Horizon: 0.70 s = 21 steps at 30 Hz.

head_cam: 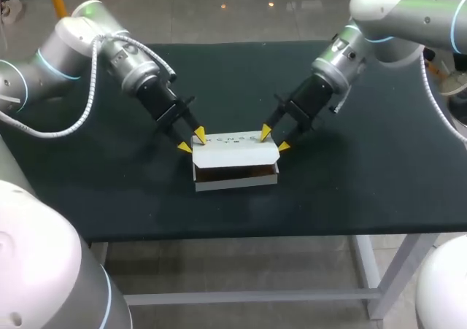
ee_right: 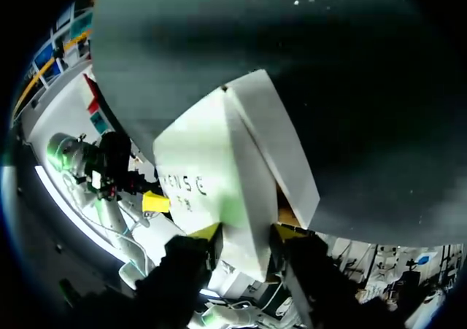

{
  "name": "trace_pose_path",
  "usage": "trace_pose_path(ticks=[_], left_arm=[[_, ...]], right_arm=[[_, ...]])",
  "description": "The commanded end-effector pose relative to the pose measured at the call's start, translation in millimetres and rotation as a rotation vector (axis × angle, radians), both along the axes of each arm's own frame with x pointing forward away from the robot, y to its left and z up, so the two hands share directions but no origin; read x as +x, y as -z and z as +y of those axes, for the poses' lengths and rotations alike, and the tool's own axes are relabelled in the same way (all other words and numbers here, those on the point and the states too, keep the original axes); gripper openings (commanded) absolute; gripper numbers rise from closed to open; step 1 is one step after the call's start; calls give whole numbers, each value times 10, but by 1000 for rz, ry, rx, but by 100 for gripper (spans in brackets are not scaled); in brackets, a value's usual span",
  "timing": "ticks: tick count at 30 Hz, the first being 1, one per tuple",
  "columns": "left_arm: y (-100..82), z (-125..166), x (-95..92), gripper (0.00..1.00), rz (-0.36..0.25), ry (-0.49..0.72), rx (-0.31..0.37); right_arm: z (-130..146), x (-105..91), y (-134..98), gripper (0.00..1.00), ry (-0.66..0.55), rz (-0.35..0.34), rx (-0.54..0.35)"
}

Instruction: Assemble the packaging by folding the flat box into shape, placing the metal phone stand inside, and closing the box properly

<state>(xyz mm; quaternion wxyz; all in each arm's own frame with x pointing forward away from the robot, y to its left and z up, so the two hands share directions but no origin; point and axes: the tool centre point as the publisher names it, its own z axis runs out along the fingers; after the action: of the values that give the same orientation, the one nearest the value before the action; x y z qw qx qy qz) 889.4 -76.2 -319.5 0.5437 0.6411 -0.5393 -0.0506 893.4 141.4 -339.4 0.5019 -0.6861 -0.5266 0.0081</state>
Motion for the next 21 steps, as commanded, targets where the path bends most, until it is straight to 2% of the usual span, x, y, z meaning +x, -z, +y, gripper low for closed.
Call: trace_pose_path(ticks=[1, 13, 21], left_arm=[[-64, 19, -81, 40, -36, -24, 25], [-183, 160, -142, 49, -115, -53, 65], [-319, 155, -167, 55, -194, -27, 108]], right_arm=[[27, 8, 9, 47, -7, -5, -4], [38, 29, 46, 48, -19, -7, -39], [42, 41, 74, 48, -23, -22, -48]])
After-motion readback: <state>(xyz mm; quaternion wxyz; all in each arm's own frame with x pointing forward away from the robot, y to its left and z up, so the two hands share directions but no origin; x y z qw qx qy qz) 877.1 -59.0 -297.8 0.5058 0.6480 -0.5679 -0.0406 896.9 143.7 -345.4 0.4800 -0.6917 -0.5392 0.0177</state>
